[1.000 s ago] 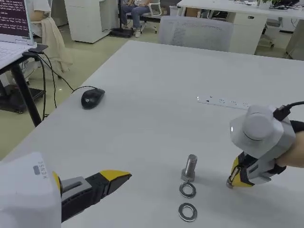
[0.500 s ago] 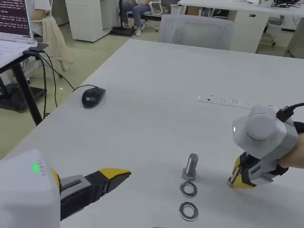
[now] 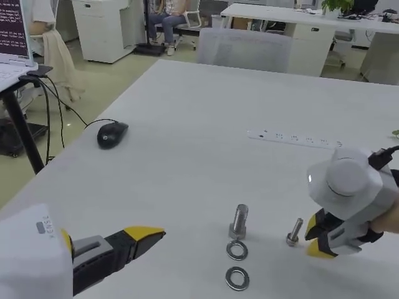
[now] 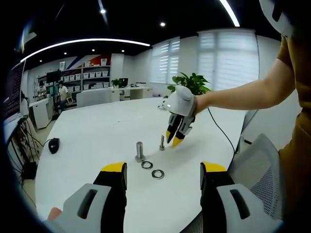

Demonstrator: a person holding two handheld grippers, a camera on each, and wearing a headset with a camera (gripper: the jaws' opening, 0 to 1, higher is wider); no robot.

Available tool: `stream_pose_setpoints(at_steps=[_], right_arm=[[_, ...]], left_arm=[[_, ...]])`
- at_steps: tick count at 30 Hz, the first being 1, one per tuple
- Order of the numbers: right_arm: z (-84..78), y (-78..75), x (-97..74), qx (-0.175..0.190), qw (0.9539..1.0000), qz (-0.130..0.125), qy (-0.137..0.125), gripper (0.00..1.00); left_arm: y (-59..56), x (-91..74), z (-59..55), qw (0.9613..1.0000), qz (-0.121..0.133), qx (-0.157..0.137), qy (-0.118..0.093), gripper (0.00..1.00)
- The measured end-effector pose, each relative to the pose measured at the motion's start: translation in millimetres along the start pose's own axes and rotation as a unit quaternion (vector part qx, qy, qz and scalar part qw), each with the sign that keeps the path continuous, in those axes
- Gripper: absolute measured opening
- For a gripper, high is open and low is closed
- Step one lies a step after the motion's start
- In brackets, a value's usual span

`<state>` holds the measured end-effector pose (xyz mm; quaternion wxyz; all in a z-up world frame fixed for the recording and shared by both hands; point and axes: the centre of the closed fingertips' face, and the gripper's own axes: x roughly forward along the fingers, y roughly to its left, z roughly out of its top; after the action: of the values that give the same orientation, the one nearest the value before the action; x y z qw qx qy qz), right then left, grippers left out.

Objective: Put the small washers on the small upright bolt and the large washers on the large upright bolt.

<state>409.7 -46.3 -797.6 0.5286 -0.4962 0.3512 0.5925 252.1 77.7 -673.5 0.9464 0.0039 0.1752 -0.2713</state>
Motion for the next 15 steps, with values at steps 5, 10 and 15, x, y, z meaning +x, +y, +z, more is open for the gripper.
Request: stream_pose_setpoints(at_steps=[5, 10, 15], right_arm=[[6.3, 15.9, 5.5, -0.002, 0.9999, 0.01, -0.004, 0.16], [19.7, 32.5, 12.5, -0.016, 0.9996, 0.021, -0.008, 0.15], [30.6, 43.3, 19.9, -0.025, 0.9991, 0.034, -0.008, 0.15]], left_arm=[[-3.9, -1.3, 2.7, 1.0, -0.004, 0.006, -0.003, 0.6], [-4.6, -3.9, 2.6, 1.0, -0.005, 0.008, -0.004, 0.6], [-4.9, -5.7, 2.7, 1.0, -0.005, 0.006, -0.006, 0.6]])
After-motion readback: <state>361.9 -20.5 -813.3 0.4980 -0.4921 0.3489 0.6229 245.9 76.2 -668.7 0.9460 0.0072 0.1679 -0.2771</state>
